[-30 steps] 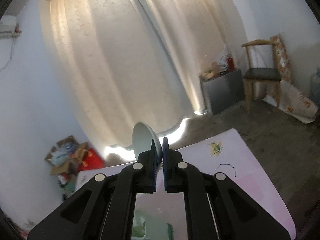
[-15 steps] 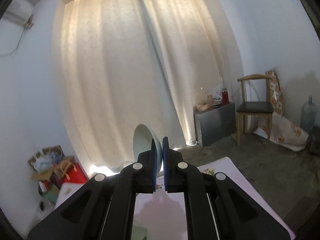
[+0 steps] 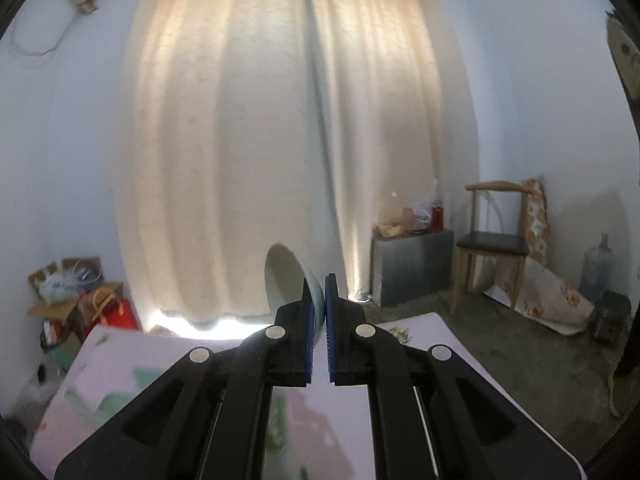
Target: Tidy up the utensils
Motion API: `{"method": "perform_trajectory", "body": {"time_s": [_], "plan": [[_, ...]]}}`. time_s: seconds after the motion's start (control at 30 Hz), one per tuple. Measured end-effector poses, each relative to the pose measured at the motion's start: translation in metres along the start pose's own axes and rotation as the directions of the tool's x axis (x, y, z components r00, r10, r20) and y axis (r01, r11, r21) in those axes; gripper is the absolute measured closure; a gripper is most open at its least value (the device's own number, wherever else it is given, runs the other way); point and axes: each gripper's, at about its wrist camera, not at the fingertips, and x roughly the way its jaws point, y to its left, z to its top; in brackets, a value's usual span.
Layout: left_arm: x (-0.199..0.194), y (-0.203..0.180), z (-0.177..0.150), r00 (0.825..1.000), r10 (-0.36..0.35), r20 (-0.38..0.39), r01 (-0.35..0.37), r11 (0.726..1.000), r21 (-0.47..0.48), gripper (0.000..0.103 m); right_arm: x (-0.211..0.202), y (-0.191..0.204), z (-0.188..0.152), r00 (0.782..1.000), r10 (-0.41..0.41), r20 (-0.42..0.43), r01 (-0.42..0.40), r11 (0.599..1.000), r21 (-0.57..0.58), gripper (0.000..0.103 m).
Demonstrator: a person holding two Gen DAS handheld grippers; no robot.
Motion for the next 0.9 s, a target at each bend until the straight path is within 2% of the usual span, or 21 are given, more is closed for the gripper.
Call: {"method": "perform_trajectory", "body": {"time_s": [0.1, 0.23, 0.37, 0.47, 0.5, 0.53, 0.6, 0.83, 0.9], "plan": [[-0.003, 0.001, -0.002, 1.0, 0.002, 0.0, -0.002, 1.0, -0.014, 0.05, -0.006, 0.007, -0.013, 0.998, 0.034, -0.044, -0.035, 0.999, -0.031, 0.097], [-0.006, -0.005, -0.003, 1.0, -0.001, 0.005, 0.001, 1.0, -0.002, 0.05, -0.003, 0.001, -0.028, 0.983, 0.08, -0.165, -0.078, 0.997, 0.023, 0.096], [-0.011, -0.011, -0.005, 1.0, 0.0, 0.013, -0.001, 1.0, 0.018, 0.05, -0.008, -0.003, -0.034, 0.976, 0.099, -0.194, -0.095, 0.995, 0.031, 0.095], [-0.014, -0.012, -0.006, 1.0, 0.003, 0.013, -0.004, 1.0, 0.012, 0.05, -0.01, -0.002, -0.03, 0.968, 0.113, -0.223, -0.114, 0.993, 0.006, 0.086], [-0.016, -0.012, -0.006, 1.0, 0.005, 0.011, -0.005, 1.0, 0.004, 0.049, -0.011, -0.002, -0.029, 0.965, 0.117, -0.234, -0.117, 0.993, 0.013, 0.072], [-0.017, -0.012, -0.006, 1.0, 0.008, 0.008, -0.007, 1.0, -0.01, 0.049, -0.011, -0.005, -0.028, 0.958, 0.136, -0.251, -0.131, 0.991, 0.038, 0.063], [-0.02, -0.01, -0.009, 1.0, 0.006, 0.008, -0.006, 1.0, -0.023, 0.049, -0.012, -0.009, -0.027, 0.944, 0.182, -0.276, -0.164, 0.983, 0.086, 0.063], [-0.028, -0.014, -0.018, 0.999, 0.035, -0.007, -0.035, 0.999, -0.001, 0.049, -0.036, -0.02, -0.028, 0.939, 0.192, -0.286, -0.159, 0.978, 0.134, 0.057], [-0.024, -0.006, -0.026, 0.998, 0.048, -0.032, -0.049, 0.999, -0.024, 0.049, -0.039, -0.03, -0.03, 0.923, 0.226, -0.312, -0.175, 0.967, 0.183, 0.053]]}}
